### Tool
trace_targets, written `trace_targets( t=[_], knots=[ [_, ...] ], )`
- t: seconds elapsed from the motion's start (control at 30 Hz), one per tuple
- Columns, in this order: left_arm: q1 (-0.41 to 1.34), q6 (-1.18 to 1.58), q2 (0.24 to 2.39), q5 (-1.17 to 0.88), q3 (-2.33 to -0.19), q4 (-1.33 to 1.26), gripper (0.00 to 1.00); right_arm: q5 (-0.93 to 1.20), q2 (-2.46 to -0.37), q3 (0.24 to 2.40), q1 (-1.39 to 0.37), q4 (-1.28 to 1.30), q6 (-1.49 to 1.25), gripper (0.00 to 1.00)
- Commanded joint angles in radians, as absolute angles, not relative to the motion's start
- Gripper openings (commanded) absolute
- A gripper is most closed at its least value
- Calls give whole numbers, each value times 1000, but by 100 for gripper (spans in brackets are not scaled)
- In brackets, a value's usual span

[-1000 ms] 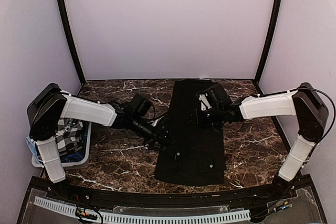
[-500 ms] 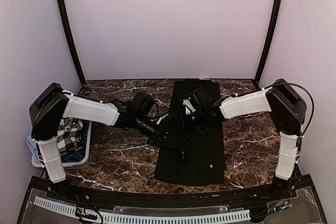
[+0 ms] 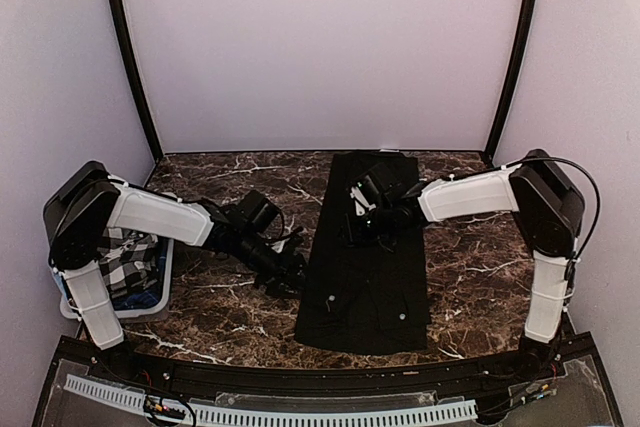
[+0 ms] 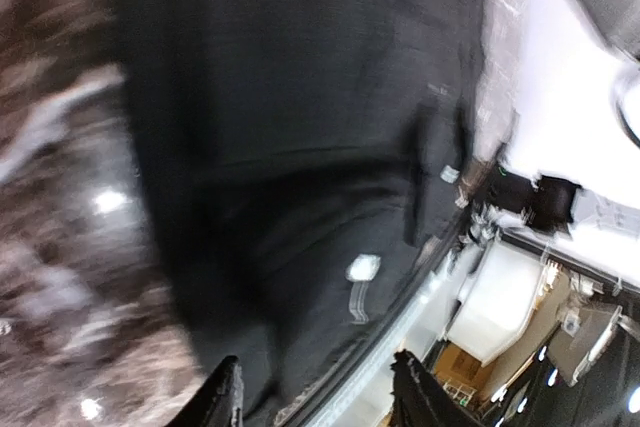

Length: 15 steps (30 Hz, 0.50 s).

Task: Fold and stack the long sleeve shirts
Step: Smooth out the sleeve at the center of the board.

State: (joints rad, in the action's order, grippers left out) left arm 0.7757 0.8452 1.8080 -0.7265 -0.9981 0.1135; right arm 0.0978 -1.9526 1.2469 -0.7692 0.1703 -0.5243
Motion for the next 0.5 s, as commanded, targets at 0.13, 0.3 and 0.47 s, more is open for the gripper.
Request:
trace_targets(
  t=[0.13,0.3,0.47],
  knots=[
    [751,661,1724,-501,-1054,337,53,93,-1833,1244,-653,137,-541,37],
    [754,624,1707,-515,-1112,301,38,169,-1872,1270,-592,112,-549,21],
    [795,588,1736,-655,-1165,219,33,208,-1920,1284,-554,100,-563,14]
  ],
)
